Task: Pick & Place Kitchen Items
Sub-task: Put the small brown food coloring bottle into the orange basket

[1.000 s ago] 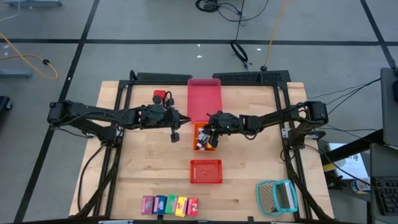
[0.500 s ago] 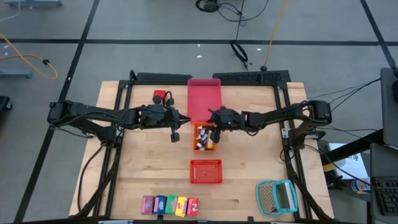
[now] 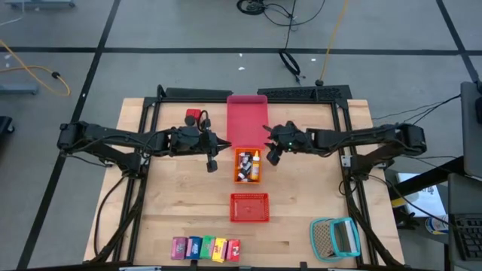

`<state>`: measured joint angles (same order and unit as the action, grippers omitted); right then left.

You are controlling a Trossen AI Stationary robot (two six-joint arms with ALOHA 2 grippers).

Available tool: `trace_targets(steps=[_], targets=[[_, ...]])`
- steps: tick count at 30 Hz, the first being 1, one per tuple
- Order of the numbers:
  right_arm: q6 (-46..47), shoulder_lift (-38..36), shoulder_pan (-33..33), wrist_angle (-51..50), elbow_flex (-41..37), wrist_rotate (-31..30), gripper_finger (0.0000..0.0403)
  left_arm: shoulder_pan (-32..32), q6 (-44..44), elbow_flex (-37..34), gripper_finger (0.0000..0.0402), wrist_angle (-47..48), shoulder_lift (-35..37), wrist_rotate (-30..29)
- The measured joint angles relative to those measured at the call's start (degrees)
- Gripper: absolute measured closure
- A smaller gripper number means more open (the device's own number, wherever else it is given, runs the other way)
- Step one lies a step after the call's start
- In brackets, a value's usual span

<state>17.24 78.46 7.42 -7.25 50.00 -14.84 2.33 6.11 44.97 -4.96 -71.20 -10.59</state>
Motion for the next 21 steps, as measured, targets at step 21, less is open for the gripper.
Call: trace_targets(steps=[21], targets=[[16.5,-4.0,2.4,-12.8,-8.1,-10.7,0.0275,0.0,0.0,0.0,0.0371,0.0,0.0,0.0]])
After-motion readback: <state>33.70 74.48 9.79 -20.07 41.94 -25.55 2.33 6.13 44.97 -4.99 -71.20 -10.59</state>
